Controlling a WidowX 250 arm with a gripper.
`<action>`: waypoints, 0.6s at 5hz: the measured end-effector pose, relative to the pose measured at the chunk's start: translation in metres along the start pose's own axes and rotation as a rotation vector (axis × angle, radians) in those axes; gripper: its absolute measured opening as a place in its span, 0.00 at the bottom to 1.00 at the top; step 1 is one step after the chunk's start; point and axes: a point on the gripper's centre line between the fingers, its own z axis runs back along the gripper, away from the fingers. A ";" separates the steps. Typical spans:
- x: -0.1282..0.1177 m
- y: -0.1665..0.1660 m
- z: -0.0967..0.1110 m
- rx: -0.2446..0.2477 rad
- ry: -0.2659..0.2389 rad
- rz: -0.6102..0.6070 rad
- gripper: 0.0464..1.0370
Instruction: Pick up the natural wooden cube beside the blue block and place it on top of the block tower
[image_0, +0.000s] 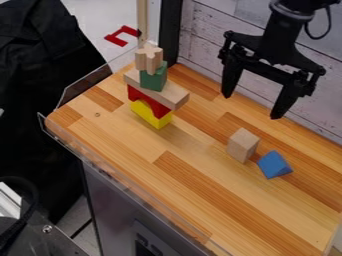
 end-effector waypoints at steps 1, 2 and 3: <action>-0.002 0.000 -0.009 0.012 0.028 -0.003 0.96; 0.000 0.000 -0.024 -0.032 0.070 -0.059 0.96; 0.003 0.007 -0.036 -0.070 0.115 -0.097 0.96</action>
